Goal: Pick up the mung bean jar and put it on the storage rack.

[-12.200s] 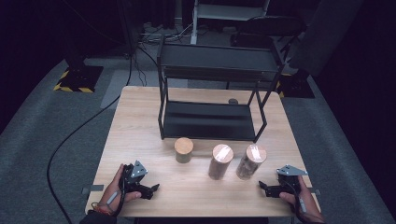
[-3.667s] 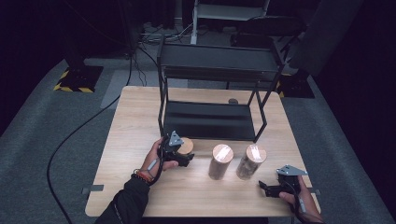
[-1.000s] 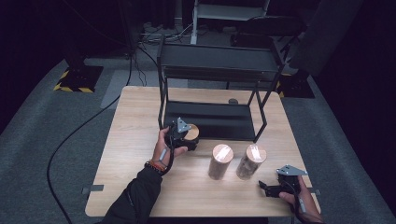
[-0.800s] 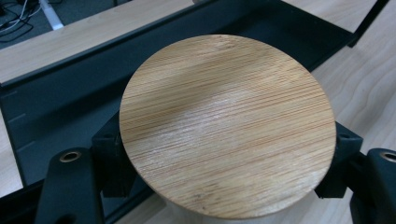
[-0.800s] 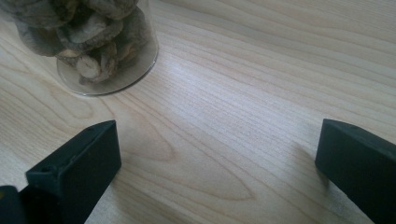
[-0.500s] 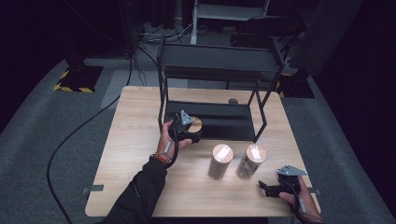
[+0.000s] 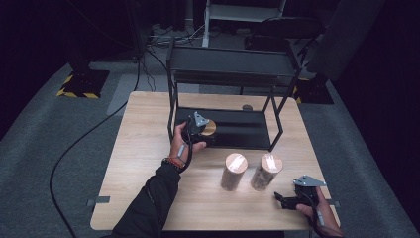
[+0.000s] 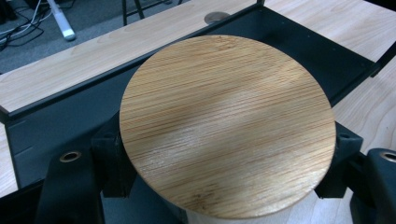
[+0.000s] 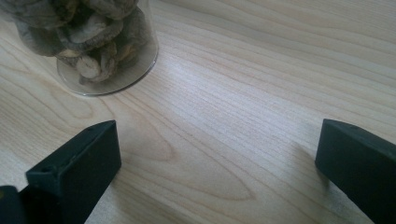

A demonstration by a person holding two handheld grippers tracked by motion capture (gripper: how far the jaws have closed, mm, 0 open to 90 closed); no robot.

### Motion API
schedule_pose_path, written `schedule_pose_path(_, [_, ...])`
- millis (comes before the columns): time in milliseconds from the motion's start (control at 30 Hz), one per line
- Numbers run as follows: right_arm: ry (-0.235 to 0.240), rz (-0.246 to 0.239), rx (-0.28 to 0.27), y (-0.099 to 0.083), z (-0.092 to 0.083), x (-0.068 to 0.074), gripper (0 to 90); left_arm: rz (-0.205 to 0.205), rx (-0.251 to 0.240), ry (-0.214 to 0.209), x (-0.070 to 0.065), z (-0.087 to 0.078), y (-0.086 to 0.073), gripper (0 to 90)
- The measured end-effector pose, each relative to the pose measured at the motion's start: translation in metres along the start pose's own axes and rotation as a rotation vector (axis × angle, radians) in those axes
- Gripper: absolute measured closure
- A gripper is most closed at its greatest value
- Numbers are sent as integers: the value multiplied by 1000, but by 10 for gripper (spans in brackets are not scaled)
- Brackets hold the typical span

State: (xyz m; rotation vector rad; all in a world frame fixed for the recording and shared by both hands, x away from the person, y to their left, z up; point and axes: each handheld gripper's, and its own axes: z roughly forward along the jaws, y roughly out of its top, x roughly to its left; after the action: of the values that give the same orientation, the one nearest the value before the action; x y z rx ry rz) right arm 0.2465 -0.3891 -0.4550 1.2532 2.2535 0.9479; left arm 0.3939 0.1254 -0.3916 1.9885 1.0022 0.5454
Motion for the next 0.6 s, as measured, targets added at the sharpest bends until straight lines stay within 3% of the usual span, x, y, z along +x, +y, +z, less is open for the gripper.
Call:
schedule_pose_path(333, [3, -3, 0, 0, 0, -1, 0, 9, 16, 13, -3, 12, 12, 252])
schedule_pose_path(600, [3, -3, 0, 0, 0, -1, 0, -9, 34, 31, 0, 22, 15, 252])
